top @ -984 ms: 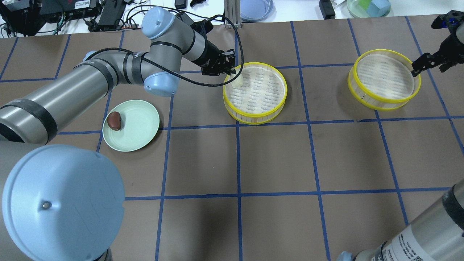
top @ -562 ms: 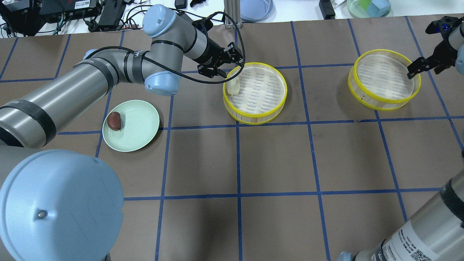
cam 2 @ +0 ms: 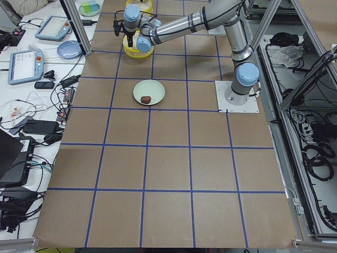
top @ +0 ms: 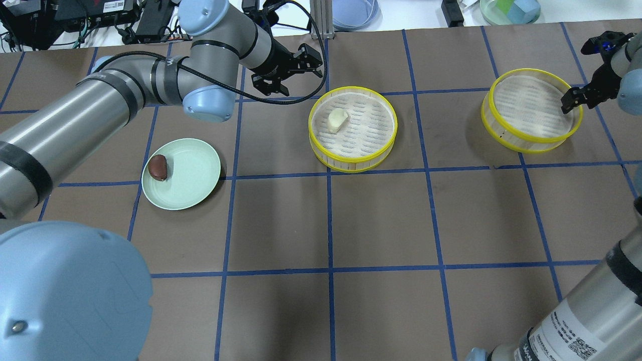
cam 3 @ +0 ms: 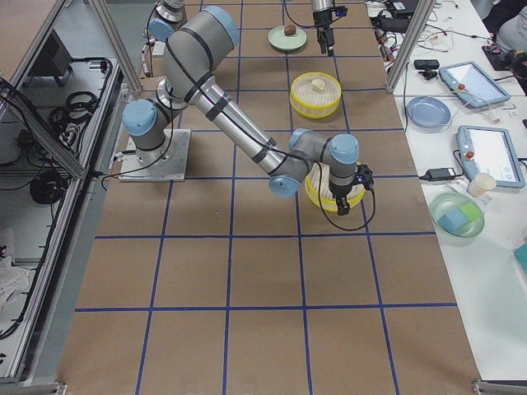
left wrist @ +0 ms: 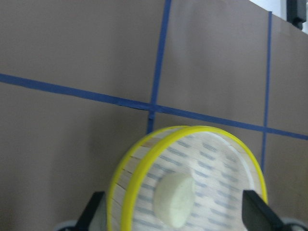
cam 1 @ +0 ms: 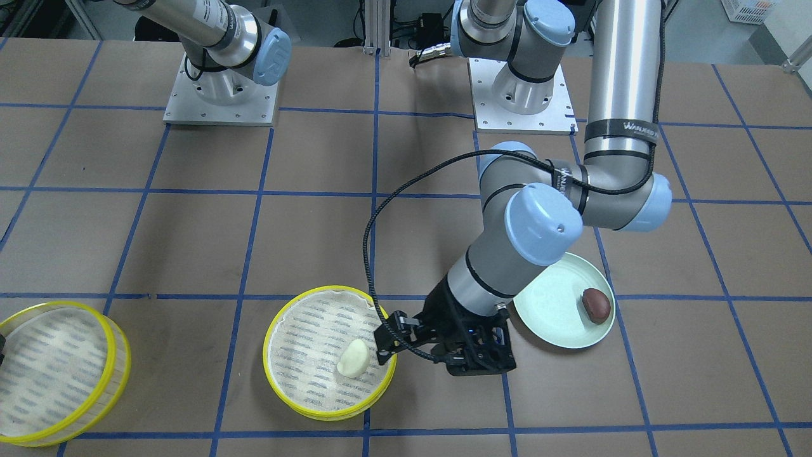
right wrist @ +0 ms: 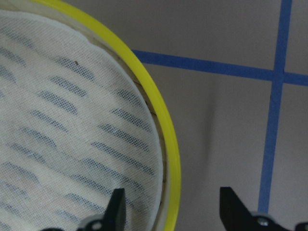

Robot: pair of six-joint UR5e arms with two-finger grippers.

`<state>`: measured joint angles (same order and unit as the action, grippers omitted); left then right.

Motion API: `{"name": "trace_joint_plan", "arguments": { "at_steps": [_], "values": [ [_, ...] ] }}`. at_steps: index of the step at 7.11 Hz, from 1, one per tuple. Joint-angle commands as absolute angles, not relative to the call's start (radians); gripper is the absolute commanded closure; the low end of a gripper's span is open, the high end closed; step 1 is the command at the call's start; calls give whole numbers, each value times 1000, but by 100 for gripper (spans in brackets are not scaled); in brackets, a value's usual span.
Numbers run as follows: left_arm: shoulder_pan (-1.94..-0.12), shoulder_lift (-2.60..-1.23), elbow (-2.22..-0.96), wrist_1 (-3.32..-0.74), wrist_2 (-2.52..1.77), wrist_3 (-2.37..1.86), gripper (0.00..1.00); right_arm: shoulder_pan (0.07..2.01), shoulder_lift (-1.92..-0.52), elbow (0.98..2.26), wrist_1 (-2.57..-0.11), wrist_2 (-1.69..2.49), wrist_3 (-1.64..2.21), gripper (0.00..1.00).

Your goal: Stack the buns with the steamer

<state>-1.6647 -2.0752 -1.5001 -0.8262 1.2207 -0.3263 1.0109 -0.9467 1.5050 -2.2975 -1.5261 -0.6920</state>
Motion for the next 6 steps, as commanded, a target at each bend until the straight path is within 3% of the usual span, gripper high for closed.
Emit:
{"name": "trace_joint_plan", "arguments": {
  "at_steps": [1, 2, 3, 6],
  "values": [
    [-1544, -1975, -1499, -1062, 1454, -117, 0, 1011, -946, 1506, -2298, -1528, -693, 80],
    [-1511, -1951, -1505, -1139, 1550, -16, 0, 1011, -950, 1505, -2298, -1531, -693, 94],
    [-1464, -1945, -1519, -1190, 1586, 59, 0, 1011, -951, 1505, -2298, -1532, -690, 100],
    [-1364, -1979, -1592, -1181, 1746, 118, 0, 1011, -994, 1505, -2255, -1532, -677, 100]
  ]
}}
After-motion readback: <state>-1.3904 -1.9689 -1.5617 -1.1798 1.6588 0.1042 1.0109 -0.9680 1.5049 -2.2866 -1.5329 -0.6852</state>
